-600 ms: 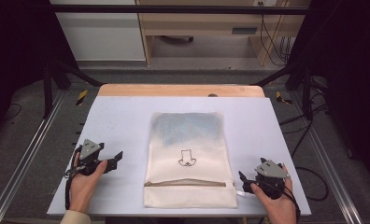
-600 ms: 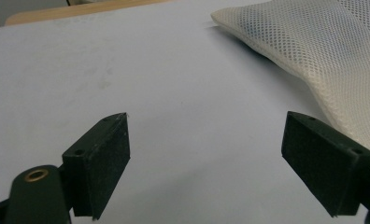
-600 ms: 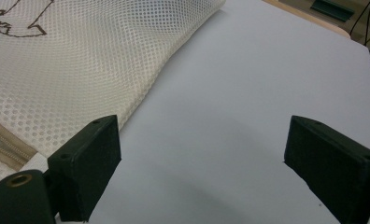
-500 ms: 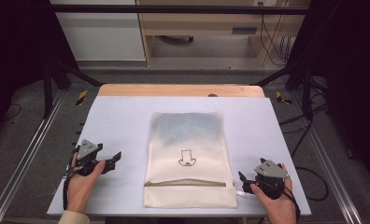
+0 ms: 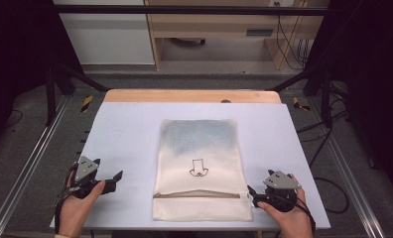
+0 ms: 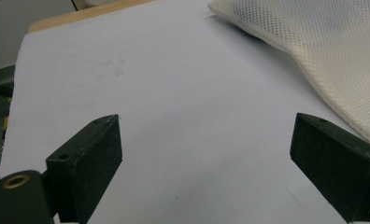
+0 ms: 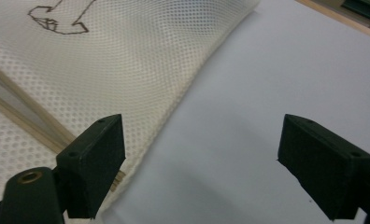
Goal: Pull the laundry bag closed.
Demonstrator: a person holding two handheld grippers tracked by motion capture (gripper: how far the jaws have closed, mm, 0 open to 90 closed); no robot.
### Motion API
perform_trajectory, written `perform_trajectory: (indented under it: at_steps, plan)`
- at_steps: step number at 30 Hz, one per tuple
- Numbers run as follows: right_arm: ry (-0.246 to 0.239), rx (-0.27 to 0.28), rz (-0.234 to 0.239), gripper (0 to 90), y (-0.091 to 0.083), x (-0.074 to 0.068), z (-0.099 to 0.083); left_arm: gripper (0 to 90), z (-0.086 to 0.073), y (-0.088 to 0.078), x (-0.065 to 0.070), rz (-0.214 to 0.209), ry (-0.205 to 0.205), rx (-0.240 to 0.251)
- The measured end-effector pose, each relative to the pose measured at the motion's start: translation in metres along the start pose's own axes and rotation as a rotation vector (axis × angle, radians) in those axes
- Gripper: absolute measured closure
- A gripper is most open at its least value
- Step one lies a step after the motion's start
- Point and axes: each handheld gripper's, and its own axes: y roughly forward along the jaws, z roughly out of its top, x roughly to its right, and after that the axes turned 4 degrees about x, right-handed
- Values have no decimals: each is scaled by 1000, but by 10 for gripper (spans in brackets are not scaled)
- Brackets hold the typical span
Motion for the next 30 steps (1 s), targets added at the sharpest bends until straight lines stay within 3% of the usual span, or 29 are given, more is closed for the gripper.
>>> perform_trajectory:
  at_steps: [4, 8, 15, 16, 25, 30]
  plan:
    - [-47, 0, 46, 198, 3, -11, 13, 101, 2, -15, 7, 34, 8, 52]
    - [-92, -19, 76, 215, 5, -22, 27, 101, 5, -17, 8, 66, 9, 69]
    - [-143, -25, 131, 227, 12, -37, 50, 99, -1, -10, 4, 41, -10, 26]
    - [-173, -30, 151, 234, 16, -43, 59, 95, -1, -9, 4, 41, -17, 29]
    - [-246, -61, 244, 251, 29, -66, 88, 81, -2, -7, 2, 50, -11, 31]
    - [-304, -109, 302, 299, 37, -79, 109, 81, -3, -4, -1, 47, -19, 4]
